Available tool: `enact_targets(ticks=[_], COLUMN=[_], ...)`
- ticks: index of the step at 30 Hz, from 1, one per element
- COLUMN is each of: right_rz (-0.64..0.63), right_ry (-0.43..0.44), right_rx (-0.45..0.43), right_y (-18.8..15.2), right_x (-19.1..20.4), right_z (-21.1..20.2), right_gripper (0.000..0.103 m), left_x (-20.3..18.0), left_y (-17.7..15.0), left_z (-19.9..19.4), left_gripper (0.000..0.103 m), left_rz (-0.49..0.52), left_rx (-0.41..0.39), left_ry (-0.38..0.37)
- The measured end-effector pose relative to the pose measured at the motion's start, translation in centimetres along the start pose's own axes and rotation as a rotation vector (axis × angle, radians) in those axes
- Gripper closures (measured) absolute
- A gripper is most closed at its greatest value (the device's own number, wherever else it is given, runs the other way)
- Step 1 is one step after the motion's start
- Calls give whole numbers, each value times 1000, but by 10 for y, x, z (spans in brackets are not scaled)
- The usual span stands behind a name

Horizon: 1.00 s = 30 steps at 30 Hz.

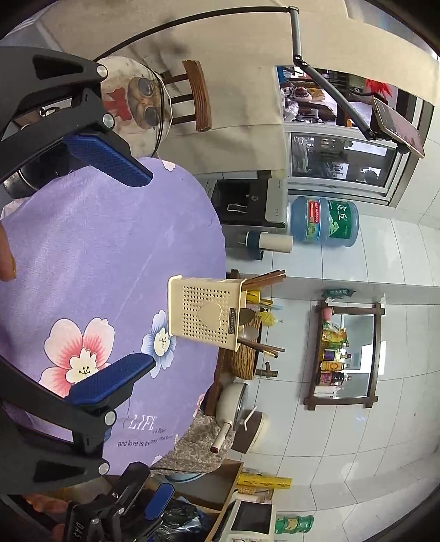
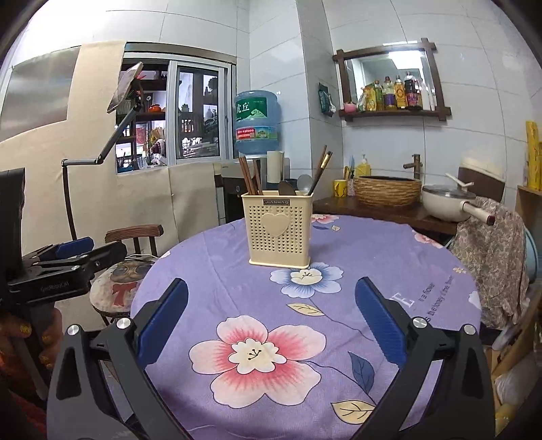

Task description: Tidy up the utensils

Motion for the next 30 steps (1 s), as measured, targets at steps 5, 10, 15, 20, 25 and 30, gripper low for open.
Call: enact_targets(ticks=[5,10,15,20,25,30], right_rz=[-18,-13,-6,-6,1,-4], right_ry=[-14,-5,-4,-6,-3,-2], right_rx=[0,6,11,12,16,27], right_y=[2,1,0,0,-2,-4], right_x=[1,2,0,-1,-2,-3], right_z=[-1,1,2,2,3,6], right_gripper=[6,6,6,6,6,6], left_x=[-2,-2,-2,-2,-2,0], left_y=[0,-2,-2,-4,-6,-5], left_z=[-1,-2,-2,-2,-2,0], left_gripper=[6,6,6,6,6,6], left_rz=[5,-1,-2,-4,-2,-5], left_rx=[-1,0,0,6,10,12], left_ry=[2,3,6,5,3,4])
Point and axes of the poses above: each gripper's, at about its wrist camera, not at the fingertips, and z roughly the way its jaws point, x to its left, y to its top, the point moved 10 cm from there along z, roughly the way its jaws point, and after that the axes turned 12 degrees about -z, right-handed, at the moved point
